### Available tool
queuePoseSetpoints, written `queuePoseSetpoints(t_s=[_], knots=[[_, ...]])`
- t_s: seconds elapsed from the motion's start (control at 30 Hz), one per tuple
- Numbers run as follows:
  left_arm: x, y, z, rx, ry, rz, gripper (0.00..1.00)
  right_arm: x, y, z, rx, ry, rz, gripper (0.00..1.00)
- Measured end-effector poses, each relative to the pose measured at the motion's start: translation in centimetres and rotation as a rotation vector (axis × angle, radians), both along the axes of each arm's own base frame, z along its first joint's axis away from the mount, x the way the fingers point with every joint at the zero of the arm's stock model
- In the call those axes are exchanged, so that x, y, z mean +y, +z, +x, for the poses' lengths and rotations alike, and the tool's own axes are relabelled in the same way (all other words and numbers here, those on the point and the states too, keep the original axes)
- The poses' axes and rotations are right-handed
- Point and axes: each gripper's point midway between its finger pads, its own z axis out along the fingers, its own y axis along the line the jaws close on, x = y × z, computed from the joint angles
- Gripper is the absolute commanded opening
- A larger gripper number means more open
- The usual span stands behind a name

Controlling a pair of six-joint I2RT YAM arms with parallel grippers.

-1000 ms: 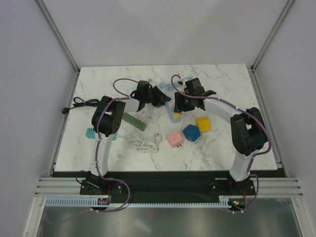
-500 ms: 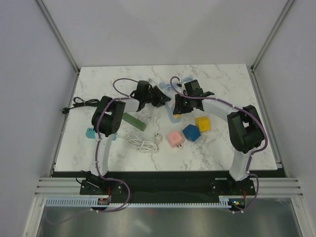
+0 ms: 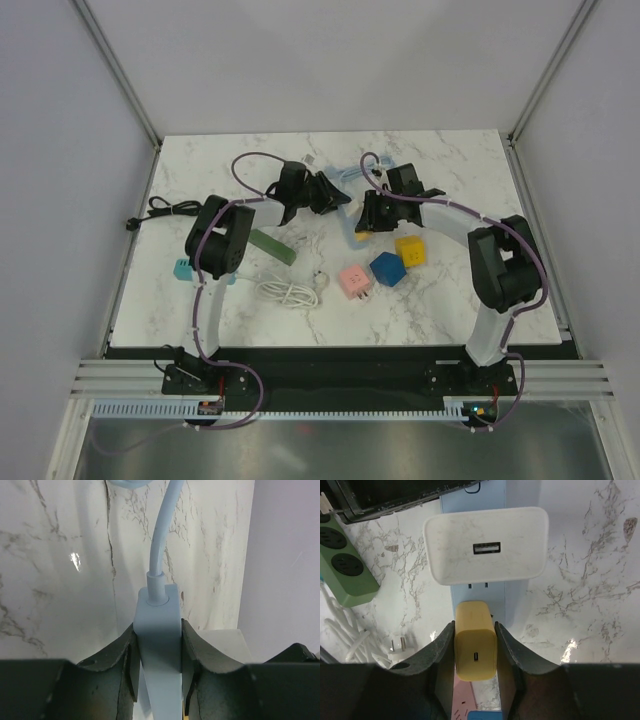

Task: Pull the plug off the socket

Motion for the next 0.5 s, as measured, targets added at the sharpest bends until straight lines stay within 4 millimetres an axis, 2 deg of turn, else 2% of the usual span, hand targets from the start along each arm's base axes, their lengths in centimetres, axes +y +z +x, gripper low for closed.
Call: queuePoseSetpoints(t_s=[0.5], knots=[[-1.03,0.20,-0.52,-0.019,-0.031,0.022,0.02,-1.22,0.20,-0.80,0.065,-0.047,0.111,0.00]])
